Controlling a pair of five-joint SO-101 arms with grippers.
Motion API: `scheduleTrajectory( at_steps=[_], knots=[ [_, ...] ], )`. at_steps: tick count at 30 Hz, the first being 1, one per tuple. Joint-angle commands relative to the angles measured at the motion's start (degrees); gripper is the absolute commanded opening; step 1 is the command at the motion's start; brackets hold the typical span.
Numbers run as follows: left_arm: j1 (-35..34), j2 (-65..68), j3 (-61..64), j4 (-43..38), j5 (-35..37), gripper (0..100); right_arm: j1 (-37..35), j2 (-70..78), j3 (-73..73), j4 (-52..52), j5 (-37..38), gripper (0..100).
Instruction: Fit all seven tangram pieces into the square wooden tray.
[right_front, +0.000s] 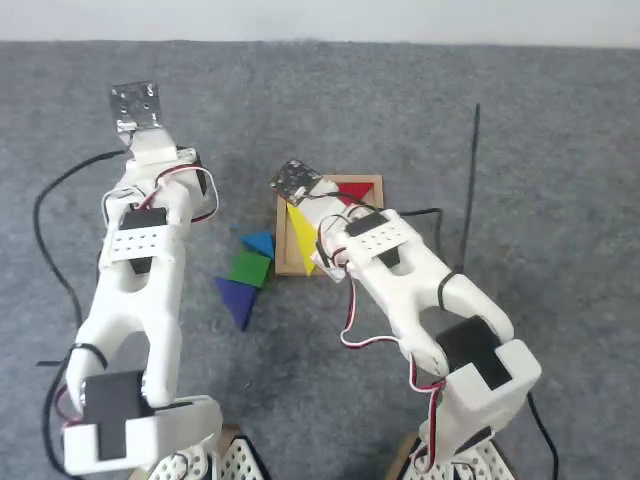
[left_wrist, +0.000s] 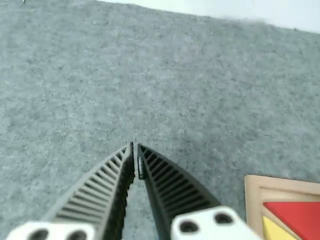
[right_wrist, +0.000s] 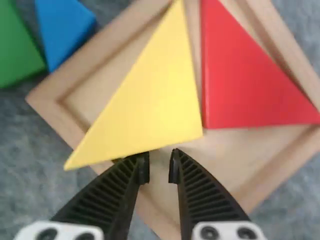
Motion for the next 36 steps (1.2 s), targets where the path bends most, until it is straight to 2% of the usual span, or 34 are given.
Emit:
scheduleTrajectory(
  at_steps=[1, 9, 13, 17, 24, 27, 31, 36],
  knots=[
    [0.26, -0.18, -3.12, -0.79, 0.44, 1, -1.63, -0.4, -4.31, 0.75, 0.88, 9.0],
    [0.26, 0.09, -3.12, -0.79, 0.44, 1, -0.04, -0.92, -8.26, 1.45, 0.88, 9.0],
    [0.26, 0.09, -3.12, -0.79, 0.44, 1, 1.45, -4.18, -10.46, 7.96, 0.88, 9.0],
    [0.26, 0.09, -3.12, -0.79, 0.44, 1, 2.51, -5.58, -11.69, 8.13, 0.88, 9.0],
    [0.26, 0.09, -3.12, -0.79, 0.44, 1, 1.63, 5.76, -15.82, 1.8, 0.44, 9.0],
    [0.26, 0.09, -3.12, -0.79, 0.44, 1, 1.01, 12.53, -21.27, 2.33, 0.53, 9.0],
    [0.26, 0.09, -3.12, -0.7, 0.35, 1, 1.54, 15.16, -29.8, 10.51, 0.79, 9.0],
    [0.35, 0.09, -3.03, -0.7, 0.35, 1, 4.26, 11.56, -37.19, 24.57, 0.7, 9.0]
  ],
)
